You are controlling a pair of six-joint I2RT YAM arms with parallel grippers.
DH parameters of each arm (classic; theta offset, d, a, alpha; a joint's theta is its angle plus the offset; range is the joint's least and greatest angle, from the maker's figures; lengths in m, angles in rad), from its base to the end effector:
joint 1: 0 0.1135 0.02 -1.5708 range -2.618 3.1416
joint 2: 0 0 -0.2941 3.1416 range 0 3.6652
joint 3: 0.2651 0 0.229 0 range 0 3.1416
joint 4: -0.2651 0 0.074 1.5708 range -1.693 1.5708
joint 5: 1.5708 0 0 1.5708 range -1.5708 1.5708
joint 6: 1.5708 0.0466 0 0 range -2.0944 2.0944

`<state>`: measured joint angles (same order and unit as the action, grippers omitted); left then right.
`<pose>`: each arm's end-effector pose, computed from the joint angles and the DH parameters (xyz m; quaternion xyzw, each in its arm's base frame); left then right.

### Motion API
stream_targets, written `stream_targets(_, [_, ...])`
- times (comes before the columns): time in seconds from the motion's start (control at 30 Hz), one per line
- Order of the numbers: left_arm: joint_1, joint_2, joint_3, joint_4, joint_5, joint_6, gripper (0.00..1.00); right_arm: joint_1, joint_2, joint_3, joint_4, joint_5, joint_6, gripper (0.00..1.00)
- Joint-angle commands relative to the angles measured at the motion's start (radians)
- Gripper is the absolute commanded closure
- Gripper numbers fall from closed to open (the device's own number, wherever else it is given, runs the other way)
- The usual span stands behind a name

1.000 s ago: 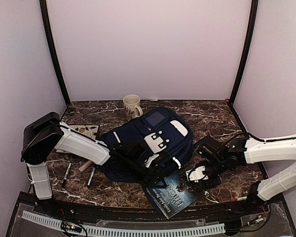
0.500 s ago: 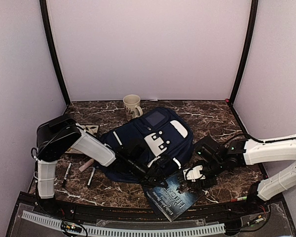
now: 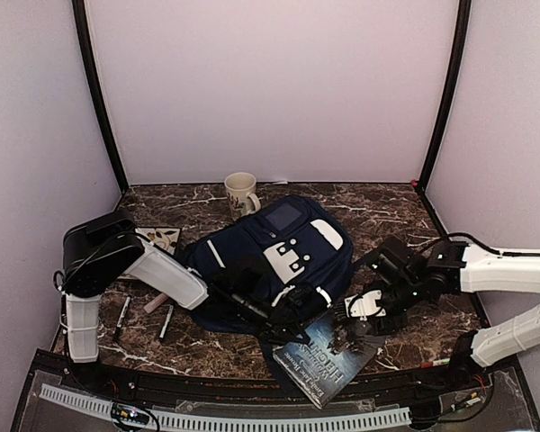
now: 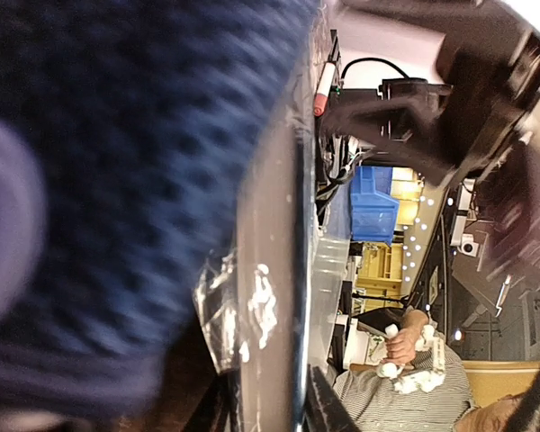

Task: Pack the student bag
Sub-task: Pick up the book at the center of the board.

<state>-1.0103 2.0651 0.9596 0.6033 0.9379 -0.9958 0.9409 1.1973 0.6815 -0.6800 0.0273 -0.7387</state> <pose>0.1815 -0.3599 0.1529 -0.2357 -0.7660 0.5922 0.0837 0.1063 0.1437 0.2183 -0.7297 0.6577 0.0055 0.1868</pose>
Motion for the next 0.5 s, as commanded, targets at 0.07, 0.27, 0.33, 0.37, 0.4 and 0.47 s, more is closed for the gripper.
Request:
stream_targets(0.07, [-0.041,-0.207,0.058,-0.251,-0.104,0.118,1.00,-0.129,-0.054,0.276,-0.212,-0.114,0.033,0.27])
stream_targets(0.27, [-0.047,-0.308,0.310,-0.900,-0.366,0.493,1.00,-0.285,0.021,0.481,-0.274,-0.377,0.052,0.02])
stream_targets(0.33, [-0.047,-0.323,0.375,-1.048,-0.441,0.591,1.00,-0.363,0.071,0.574,-0.350,-0.532,0.001,0.00])
stream_targets(0.37, [-0.047,-0.331,0.393,-1.097,-0.474,0.625,1.00,-0.385,0.102,0.613,-0.392,-0.604,-0.033,0.00])
stream_targets(0.4, [-0.047,-0.340,0.408,-1.134,-0.500,0.656,1.00,-0.392,0.131,0.647,-0.445,-0.654,-0.078,0.00])
stream_targets(0.47, [-0.049,-0.356,0.430,-1.177,-0.546,0.713,1.00,-0.391,0.190,0.703,-0.542,-0.706,-0.180,0.00])
